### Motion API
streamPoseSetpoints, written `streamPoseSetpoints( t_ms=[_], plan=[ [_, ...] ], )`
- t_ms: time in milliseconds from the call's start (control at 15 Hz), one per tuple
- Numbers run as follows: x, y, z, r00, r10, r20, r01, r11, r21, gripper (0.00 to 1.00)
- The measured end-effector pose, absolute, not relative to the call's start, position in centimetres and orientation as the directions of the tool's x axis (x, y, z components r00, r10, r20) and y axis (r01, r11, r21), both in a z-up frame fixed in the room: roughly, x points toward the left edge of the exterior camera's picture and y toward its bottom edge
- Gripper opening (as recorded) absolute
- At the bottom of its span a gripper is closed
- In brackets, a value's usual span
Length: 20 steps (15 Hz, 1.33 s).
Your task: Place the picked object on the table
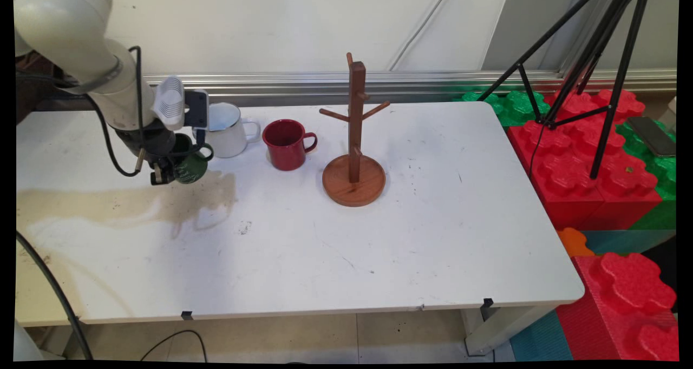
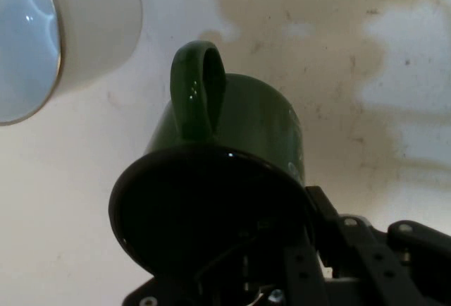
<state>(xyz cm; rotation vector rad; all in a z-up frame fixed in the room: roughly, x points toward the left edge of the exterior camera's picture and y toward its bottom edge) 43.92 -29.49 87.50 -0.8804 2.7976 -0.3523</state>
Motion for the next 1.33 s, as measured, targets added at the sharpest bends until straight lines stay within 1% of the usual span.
streamPoseSetpoints(
  t_ms=[800, 1200, 1267, 1333],
  plan=[
    [43.8, -31.4, 84.1, -0.808, -0.563, -0.175, -0.526, 0.822, -0.216, 0.0],
    [43.9, -31.7, 83.2, -0.808, -0.559, -0.186, -0.527, 0.827, -0.195, 0.0],
    [44.0, -31.7, 83.1, -0.809, -0.558, -0.186, -0.527, 0.828, -0.193, 1.0],
    [44.0, -31.7, 83.0, -0.809, -0.557, -0.187, -0.526, 0.829, -0.189, 1.0]
  ],
)
